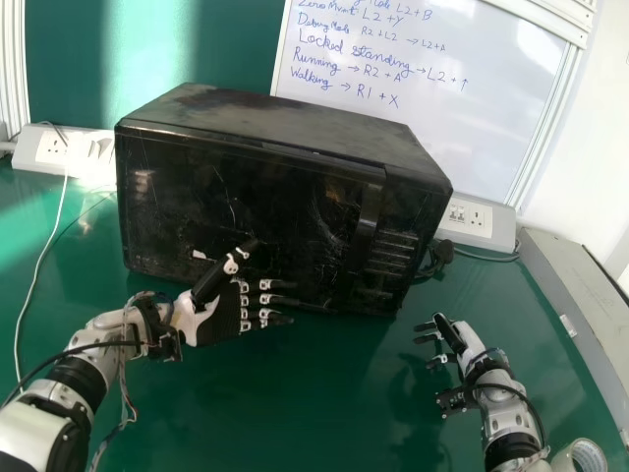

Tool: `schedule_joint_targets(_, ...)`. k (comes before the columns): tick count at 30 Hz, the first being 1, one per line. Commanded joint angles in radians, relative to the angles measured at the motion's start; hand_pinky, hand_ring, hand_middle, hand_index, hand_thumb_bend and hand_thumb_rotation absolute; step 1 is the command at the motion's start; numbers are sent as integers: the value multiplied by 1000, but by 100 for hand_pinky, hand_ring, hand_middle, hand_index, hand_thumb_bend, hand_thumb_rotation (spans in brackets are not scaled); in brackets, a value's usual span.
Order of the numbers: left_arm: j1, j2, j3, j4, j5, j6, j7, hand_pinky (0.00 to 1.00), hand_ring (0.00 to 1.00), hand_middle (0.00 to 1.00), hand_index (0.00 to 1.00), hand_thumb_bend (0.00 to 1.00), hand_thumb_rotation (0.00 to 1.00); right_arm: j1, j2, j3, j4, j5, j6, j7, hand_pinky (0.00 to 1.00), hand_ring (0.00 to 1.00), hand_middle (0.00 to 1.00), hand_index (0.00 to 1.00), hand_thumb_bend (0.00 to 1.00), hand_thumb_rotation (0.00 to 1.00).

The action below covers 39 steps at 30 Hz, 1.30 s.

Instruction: Open the door of oven

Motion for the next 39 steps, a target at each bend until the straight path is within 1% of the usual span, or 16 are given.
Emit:
schedule_joint_targets(1, 12, -11, 17, 3, -10, -1, 17, 48, 72, 81, 86, 100, 99, 10, 1, 3, 14, -3, 14, 7, 32, 40, 48, 55, 13, 0)
schedule_joint_targets(6, 14, -14, 14, -4, -5, -7, 51, 54, 77, 84, 84, 100, 98, 7, 2, 11, 14, -11, 19, 3, 33, 41, 50, 56, 14, 0)
schedule_joint_targets(10, 14, -15, 13, -7, -5, -1, 57, 56, 78, 87, 84, 100, 98, 7, 3, 4, 14, -4, 20, 10, 32, 40, 48, 56, 13, 0)
schedule_joint_targets(17, 15, -16, 18, -9, -11, 2, 50, 55, 78, 89, 85, 100, 96, 5, 7, 2, 13, -2, 28, 1, 32, 40, 48, 55, 14, 0)
schedule_joint_targets(20, 18, -15, 8, -15, 0, -11, 51, 55, 79, 90, 86, 100, 96, 6, 6, -4, 14, 4, 28, 8, 32, 39, 48, 55, 14, 0)
schedule_joint_targets(22, 19, -14, 7, -19, 0, -9, 47, 55, 80, 91, 87, 100, 95, 4, 7, -6, 14, 7, 31, 12, 31, 38, 48, 58, 17, 0)
schedule_joint_targets(25, 20, -15, 9, -23, -3, -5, 42, 54, 79, 91, 86, 100, 94, 2, 6, 3, 14, -1, 34, 13, 31, 38, 48, 66, 27, 0)
schedule_joint_targets(26, 20, -16, 9, -26, -4, -4, 42, 54, 79, 91, 85, 100, 94, 0, 6, 4, 14, -1, 39, 16, 30, 38, 48, 67, 28, 4)
schedule_joint_targets(27, 21, -16, 9, -29, -5, -2, 42, 54, 79, 92, 86, 100, 94, 0, 5, 6, 14, -3, 41, 19, 30, 38, 48, 69, 30, 24)
schedule_joint_targets(28, 22, -16, 8, -33, -4, -4, 41, 55, 80, 92, 86, 100, 95, -1, 4, 9, 14, -6, 43, 21, 30, 38, 49, 70, 35, 51)
schedule_joint_targets(29, 23, -16, 7, -38, -4, -3, 40, 55, 81, 92, 86, 100, 95, -1, 3, 13, 14, -10, 45, 20, 30, 39, 49, 71, 40, 67)
schedule_joint_targets(30, 24, -17, 6, -44, -4, -1, 39, 55, 81, 92, 86, 100, 95, -1, 3, 15, 14, -12, 45, 19, 31, 39, 50, 71, 46, 79)
schedule_joint_targets(31, 27, -17, 5, -51, -4, -1, 39, 56, 82, 92, 86, 100, 95, 0, 3, 14, 13, -11, 44, 20, 31, 39, 50, 71, 50, 88)
schedule_joint_targets(32, 30, -19, 4, -59, -4, -1, 39, 57, 82, 92, 86, 100, 95, 1, 2, 14, 13, -10, 43, 20, 30, 39, 50, 70, 55, 95)
schedule_joint_targets(33, 33, -20, 4, -68, -6, -1, 36, 58, 83, 92, 85, 100, 95, 1, 3, 12, 13, -8, 42, 19, 31, 39, 50, 70, 59, 98)
schedule_joint_targets(39, 57, -33, 17, -130, -34, 16, 32, 62, 86, 93, 89, 100, 95, 3, 9, -4, 12, 6, 51, -10, 31, 39, 48, 67, 71, 100)
